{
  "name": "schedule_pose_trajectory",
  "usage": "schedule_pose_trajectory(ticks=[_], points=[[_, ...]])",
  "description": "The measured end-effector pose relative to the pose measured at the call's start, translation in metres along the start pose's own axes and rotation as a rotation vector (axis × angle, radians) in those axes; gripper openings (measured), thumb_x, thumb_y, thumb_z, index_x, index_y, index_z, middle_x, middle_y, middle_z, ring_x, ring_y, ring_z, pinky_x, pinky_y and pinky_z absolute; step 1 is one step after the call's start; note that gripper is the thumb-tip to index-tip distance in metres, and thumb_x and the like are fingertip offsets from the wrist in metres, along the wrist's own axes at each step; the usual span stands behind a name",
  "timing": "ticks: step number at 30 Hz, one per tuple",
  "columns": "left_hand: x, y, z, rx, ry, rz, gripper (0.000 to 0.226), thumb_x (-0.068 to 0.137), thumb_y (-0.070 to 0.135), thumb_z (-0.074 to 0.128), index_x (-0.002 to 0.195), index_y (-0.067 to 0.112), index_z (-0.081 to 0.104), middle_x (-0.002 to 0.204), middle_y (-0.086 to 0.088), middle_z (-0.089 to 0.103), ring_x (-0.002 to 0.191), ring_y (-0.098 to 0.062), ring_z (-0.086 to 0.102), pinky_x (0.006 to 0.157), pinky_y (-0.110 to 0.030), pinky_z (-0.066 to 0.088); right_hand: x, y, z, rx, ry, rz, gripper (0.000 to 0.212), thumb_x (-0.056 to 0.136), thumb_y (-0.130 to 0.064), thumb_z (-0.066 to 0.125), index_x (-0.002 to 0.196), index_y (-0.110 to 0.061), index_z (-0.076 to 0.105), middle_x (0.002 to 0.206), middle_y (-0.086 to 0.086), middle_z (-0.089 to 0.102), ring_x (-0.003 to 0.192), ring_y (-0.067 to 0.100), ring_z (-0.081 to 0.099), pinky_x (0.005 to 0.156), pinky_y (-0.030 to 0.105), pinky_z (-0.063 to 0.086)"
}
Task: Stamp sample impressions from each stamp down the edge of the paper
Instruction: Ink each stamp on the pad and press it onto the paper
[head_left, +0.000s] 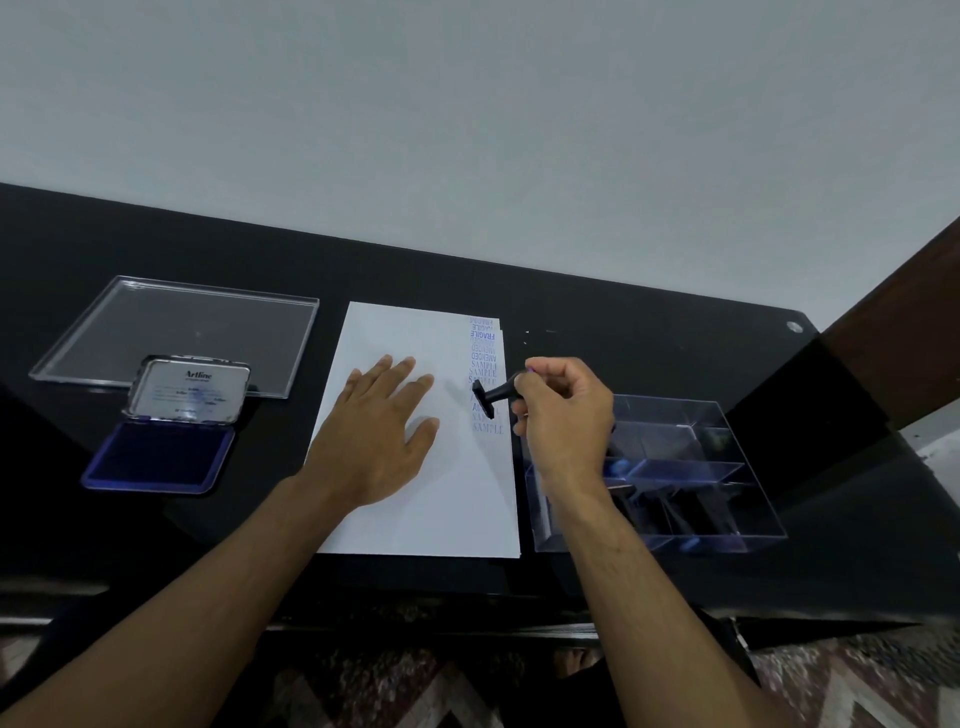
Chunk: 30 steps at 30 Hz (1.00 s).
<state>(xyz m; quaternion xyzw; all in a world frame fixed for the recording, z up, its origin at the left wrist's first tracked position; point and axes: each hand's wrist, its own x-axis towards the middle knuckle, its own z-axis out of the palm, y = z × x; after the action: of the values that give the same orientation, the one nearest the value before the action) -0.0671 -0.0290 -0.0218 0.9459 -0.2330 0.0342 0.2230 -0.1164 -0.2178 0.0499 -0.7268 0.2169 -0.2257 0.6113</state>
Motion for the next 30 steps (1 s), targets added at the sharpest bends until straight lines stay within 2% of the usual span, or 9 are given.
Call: schedule_pose_trajectory(ticks=[6,13,15,20,23,26,27,30], points=[[-0.029,-0.026,-0.03,0.031,0.076,-0.057,0.063,0.096,0.052,0.035,0.152,0.023,0.041,0.163,-0.003,0.03,0.154,-0.021,0.016,0.126,-0.048,0.011,-0.019,-0.01,0.033,-0.019,-0.096,-0.02,0.014,0.084,-0.009,0.068,0.09,-0.021,0.071,0.081,0.001,0.071,0.068,0.018,0.07,0.052,0.028,0.055],[-0.079,-0.072,-0.066,0.058,0.133,-0.185,0.066,0.095,0.056,0.034,0.152,0.024,0.039,0.163,-0.002,0.029,0.153,-0.02,0.019,0.124,-0.049,0.02,-0.053,-0.016,0.094,-0.091,-0.243,-0.081,0.015,0.083,-0.016,0.068,0.089,-0.03,0.07,0.082,-0.009,0.07,0.079,0.016,0.07,0.071,0.045,0.061],[-0.096,-0.089,-0.074,0.064,0.157,-0.225,0.065,0.095,0.057,0.034,0.15,0.024,0.04,0.162,-0.003,0.033,0.151,-0.021,0.023,0.123,-0.049,0.022,-0.064,-0.018,0.112,-0.104,-0.287,-0.106,0.015,0.084,-0.017,0.068,0.089,-0.03,0.07,0.082,-0.01,0.07,0.079,0.015,0.07,0.072,0.045,0.061],[-0.134,-0.13,-0.091,0.082,0.2,-0.338,0.068,0.093,0.056,0.033,0.149,0.019,0.044,0.159,-0.005,0.036,0.151,-0.024,0.024,0.125,-0.048,0.016,-0.092,-0.024,0.151,-0.156,-0.411,-0.158,0.016,0.082,-0.018,0.07,0.09,-0.031,0.069,0.084,-0.01,0.069,0.079,0.013,0.068,0.07,0.042,0.061],[-0.152,-0.15,-0.096,0.088,0.212,-0.396,0.072,0.092,0.058,0.032,0.15,0.018,0.043,0.16,-0.006,0.036,0.151,-0.025,0.024,0.125,-0.049,0.017,-0.105,-0.025,0.17,-0.183,-0.478,-0.202,0.015,0.084,-0.018,0.071,0.093,-0.03,0.07,0.088,-0.008,0.067,0.08,0.01,0.067,0.069,0.035,0.061],[-0.165,-0.165,-0.097,0.096,0.218,-0.429,0.074,0.091,0.059,0.031,0.15,0.017,0.045,0.158,-0.007,0.038,0.15,-0.027,0.027,0.123,-0.051,0.02,-0.116,-0.027,0.185,-0.277,-0.551,-0.312,0.018,0.086,-0.019,0.072,0.103,-0.026,0.072,0.1,-0.008,0.065,0.086,0.006,0.063,0.073,0.013,0.055],[-0.168,-0.17,-0.096,0.106,0.213,-0.436,0.075,0.091,0.06,0.03,0.15,0.016,0.045,0.158,-0.007,0.038,0.15,-0.027,0.026,0.123,-0.051,0.02,-0.119,-0.027,0.19,-0.301,-0.575,-0.352,0.021,0.087,-0.018,0.072,0.106,-0.025,0.073,0.103,-0.008,0.064,0.088,0.005,0.063,0.076,0.013,0.054],[-0.176,-0.178,-0.095,0.136,0.199,-0.452,0.075,0.091,0.061,0.028,0.15,0.017,0.045,0.159,-0.007,0.037,0.151,-0.027,0.024,0.124,-0.051,0.018,-0.128,-0.027,0.203,-0.373,-0.641,-0.456,0.025,0.088,-0.016,0.072,0.112,-0.023,0.073,0.109,-0.006,0.064,0.09,0.006,0.064,0.085,0.027,0.057]])
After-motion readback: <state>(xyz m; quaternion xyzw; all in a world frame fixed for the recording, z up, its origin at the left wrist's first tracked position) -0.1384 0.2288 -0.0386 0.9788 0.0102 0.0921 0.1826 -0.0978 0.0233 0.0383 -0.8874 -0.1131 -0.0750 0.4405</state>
